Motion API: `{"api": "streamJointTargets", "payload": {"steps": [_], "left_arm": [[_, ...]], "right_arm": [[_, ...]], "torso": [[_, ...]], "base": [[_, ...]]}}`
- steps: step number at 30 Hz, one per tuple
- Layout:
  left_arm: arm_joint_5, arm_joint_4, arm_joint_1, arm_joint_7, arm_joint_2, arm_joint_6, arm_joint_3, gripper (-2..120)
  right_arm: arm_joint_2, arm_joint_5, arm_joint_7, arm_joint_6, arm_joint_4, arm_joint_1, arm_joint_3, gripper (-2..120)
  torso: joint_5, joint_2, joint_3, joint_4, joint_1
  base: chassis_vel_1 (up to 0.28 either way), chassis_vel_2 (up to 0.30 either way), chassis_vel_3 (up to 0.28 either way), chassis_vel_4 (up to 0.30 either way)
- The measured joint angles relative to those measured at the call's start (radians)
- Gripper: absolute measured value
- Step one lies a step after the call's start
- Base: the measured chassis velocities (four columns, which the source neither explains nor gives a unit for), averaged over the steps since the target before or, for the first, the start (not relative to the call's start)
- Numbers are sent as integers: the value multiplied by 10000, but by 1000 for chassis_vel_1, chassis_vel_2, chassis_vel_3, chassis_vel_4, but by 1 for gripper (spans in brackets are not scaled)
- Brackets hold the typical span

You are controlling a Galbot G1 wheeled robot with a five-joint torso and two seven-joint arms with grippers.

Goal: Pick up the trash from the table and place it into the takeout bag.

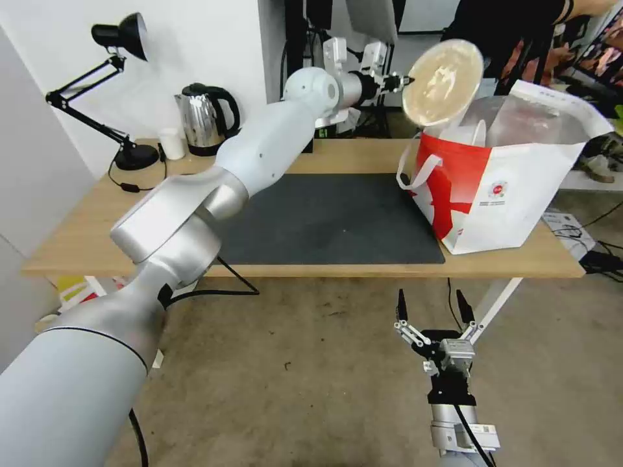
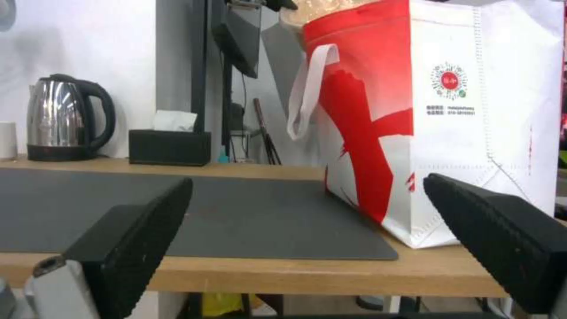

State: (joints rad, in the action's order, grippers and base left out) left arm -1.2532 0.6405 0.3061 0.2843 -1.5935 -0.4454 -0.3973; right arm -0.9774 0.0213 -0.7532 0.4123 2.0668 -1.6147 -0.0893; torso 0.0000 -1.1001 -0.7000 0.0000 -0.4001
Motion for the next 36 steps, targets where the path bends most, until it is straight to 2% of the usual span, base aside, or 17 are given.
{"api": "streamJointTargets", "payload": {"steps": [10, 23, 30, 36], "left_arm": [[40, 118, -149, 81, 6, 12, -91, 0], [343, 437, -121, 778, 11, -212, -338, 0], [-80, 667, 185, 743, 6, -192, -215, 0], [-353, 751, 417, 443, 4, -85, -181, 0]], "right_arm": [[0, 0, 0, 0, 0, 0, 0, 100], [0, 0, 0, 0, 0, 0, 0, 100], [0, 0, 0, 0, 0, 0, 0, 100], [0, 0, 0, 0, 0, 0, 0, 100]], "torso": [[0, 0, 0, 0, 1], [1, 1, 0, -1, 1], [1, 0, 0, -1, 1], [1, 1, 0, 0, 1]], "base": [[0, 0, 0, 0], [0, 0, 0, 0], [0, 0, 0, 0], [0, 0, 0, 0]]}}
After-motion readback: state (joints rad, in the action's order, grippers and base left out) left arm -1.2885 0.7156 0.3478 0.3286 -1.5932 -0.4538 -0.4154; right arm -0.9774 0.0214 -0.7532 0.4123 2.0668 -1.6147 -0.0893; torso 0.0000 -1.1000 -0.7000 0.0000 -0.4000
